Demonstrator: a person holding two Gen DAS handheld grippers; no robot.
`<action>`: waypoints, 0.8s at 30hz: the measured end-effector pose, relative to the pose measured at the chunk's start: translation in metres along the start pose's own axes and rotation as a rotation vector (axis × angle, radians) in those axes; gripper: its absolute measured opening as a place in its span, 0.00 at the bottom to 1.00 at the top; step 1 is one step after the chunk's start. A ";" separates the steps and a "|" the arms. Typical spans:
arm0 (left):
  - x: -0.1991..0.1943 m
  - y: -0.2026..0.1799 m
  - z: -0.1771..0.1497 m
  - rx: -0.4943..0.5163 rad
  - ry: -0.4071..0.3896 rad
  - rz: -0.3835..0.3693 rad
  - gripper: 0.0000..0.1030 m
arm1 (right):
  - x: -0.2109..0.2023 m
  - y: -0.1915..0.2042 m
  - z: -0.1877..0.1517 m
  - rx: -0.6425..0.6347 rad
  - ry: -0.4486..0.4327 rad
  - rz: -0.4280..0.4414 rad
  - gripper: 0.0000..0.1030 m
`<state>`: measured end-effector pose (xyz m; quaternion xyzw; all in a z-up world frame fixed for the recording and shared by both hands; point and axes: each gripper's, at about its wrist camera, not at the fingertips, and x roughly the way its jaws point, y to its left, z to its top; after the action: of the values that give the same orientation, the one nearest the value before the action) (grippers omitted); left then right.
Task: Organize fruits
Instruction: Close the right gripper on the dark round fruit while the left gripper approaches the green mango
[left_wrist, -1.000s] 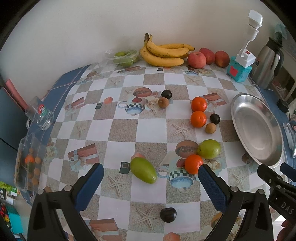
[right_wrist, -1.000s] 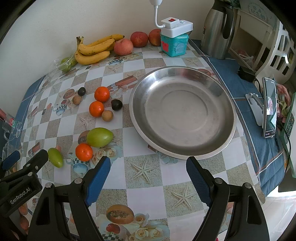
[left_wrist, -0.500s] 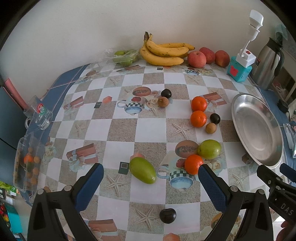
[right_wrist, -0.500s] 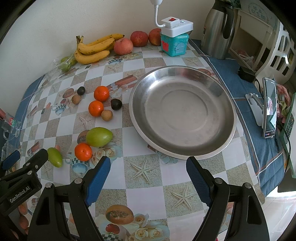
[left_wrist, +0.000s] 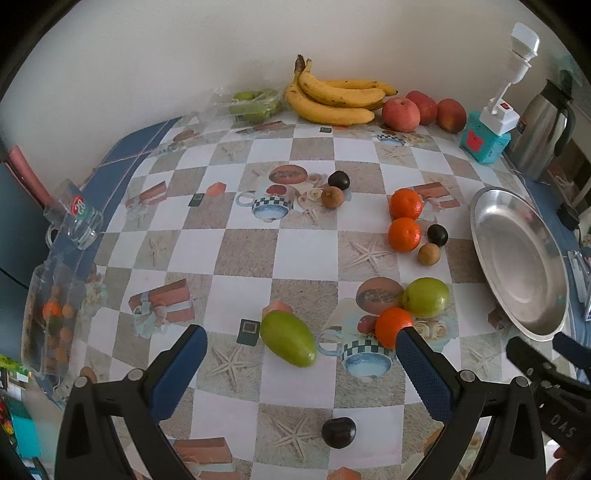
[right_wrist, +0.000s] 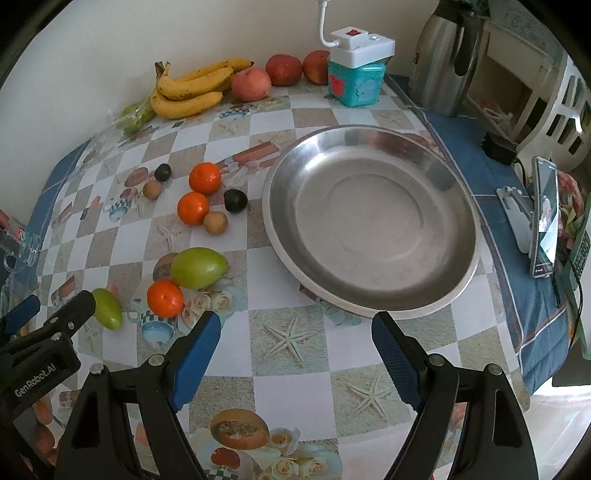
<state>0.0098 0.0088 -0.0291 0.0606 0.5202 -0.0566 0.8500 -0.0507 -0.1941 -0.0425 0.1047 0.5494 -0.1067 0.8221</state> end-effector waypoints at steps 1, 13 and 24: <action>0.001 0.002 0.000 -0.006 0.004 -0.002 1.00 | 0.002 0.001 0.000 -0.006 0.009 0.007 0.82; 0.013 0.051 -0.004 -0.144 0.079 0.002 1.00 | 0.024 0.053 -0.010 -0.127 0.140 0.237 0.82; 0.021 0.087 -0.012 -0.192 0.140 0.010 1.00 | 0.031 0.108 -0.026 -0.239 0.244 0.272 0.82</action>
<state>0.0227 0.0959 -0.0494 -0.0146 0.5810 0.0020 0.8138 -0.0308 -0.0853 -0.0750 0.0919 0.6344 0.0847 0.7629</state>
